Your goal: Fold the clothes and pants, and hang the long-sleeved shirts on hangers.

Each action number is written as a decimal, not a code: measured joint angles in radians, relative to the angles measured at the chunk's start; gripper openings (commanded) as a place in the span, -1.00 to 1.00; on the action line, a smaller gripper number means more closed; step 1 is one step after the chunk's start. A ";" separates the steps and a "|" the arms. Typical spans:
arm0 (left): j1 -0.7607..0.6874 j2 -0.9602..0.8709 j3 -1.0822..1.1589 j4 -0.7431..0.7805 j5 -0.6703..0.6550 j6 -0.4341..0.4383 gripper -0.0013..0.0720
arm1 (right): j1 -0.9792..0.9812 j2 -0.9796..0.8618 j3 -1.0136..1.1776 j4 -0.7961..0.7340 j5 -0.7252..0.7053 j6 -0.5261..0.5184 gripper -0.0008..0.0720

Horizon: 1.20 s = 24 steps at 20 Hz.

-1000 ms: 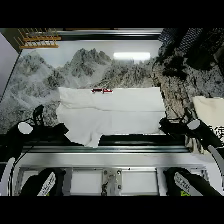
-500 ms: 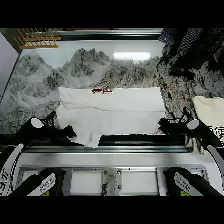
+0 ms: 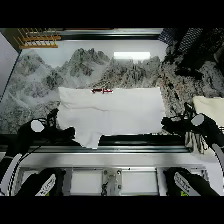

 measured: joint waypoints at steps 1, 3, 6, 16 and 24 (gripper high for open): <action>0.021 0.049 0.000 0.007 -0.057 0.000 -0.95 | -0.001 0.018 0.027 -0.044 0.058 -0.003 -0.95; 0.054 0.140 0.002 0.018 -0.162 0.001 -0.95 | -0.003 0.051 0.070 -0.140 0.192 -0.003 -0.95; 0.074 0.248 0.008 0.025 -0.267 0.005 -0.95 | -0.002 0.075 0.123 -0.229 0.346 -0.011 -0.95; 0.076 -0.041 0.304 0.037 -0.220 0.063 -0.95 | 0.084 -0.143 0.377 -0.294 0.433 0.002 -0.95; 0.078 -0.455 0.657 0.043 -0.149 0.095 0.54 | 0.111 -0.413 0.629 -0.217 0.270 0.021 0.70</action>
